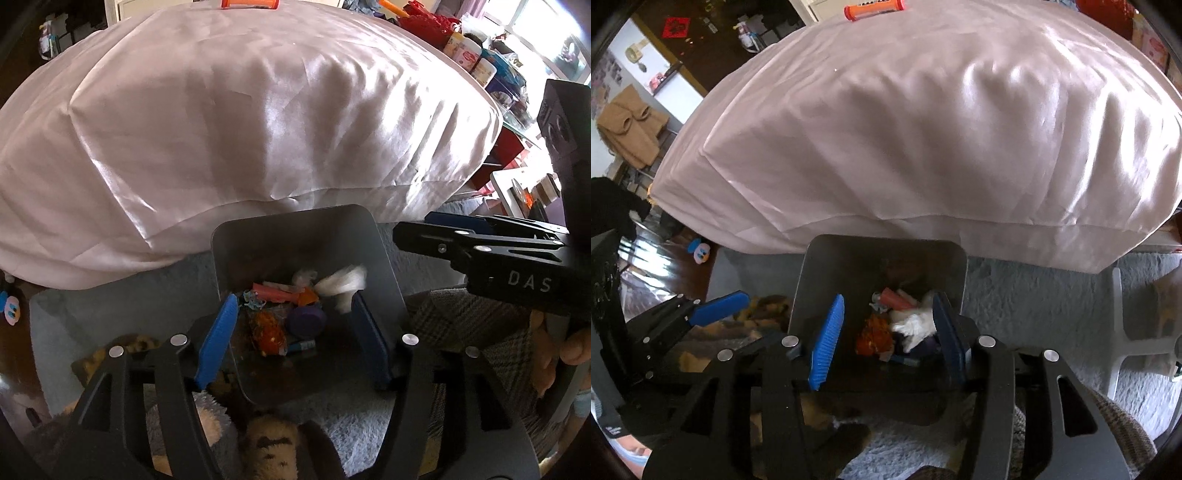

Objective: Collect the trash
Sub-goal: 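Carry the red ornament and tissue to the grey bin and release them, then move the right tool back over the table toward the M&M's tube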

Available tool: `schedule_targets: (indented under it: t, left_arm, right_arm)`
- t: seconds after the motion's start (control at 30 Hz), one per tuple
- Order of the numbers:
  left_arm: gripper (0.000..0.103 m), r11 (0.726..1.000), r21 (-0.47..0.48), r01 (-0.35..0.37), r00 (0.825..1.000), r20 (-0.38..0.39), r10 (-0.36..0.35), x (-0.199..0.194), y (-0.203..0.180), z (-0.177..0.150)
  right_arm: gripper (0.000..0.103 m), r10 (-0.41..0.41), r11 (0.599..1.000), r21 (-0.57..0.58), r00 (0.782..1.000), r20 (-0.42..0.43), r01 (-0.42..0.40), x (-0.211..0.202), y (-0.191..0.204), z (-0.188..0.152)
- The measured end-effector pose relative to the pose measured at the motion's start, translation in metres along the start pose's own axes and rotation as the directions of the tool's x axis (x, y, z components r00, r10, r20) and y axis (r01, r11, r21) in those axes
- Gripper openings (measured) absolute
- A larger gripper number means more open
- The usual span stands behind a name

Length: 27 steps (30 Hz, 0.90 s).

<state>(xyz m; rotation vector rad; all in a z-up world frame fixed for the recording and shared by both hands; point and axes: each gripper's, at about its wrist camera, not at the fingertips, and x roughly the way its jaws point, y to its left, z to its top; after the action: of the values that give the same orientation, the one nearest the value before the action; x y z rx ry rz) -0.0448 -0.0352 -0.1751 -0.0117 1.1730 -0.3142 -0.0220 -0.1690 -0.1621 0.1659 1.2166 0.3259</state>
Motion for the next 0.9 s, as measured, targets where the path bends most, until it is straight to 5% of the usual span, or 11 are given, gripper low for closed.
schedule_targets:
  t: [0.63, 0.9]
  left_arm:
    - [0.067, 0.999, -0.039, 0.000, 1.000, 0.021, 0.001, -0.006, 0.009, 0.002]
    - [0.079, 0.999, -0.042, 0.003, 0.999, 0.047, -0.001, -0.025, 0.015, 0.028]
  right_arm:
    - [0.061, 0.005, 1.000, 0.030, 0.998, 0.060, -0.007, -0.012, -0.007, 0.003]
    - [0.061, 0.143, 0.986, 0.079, 0.989, 0.048, -0.147, -0.026, -0.012, 0.024]
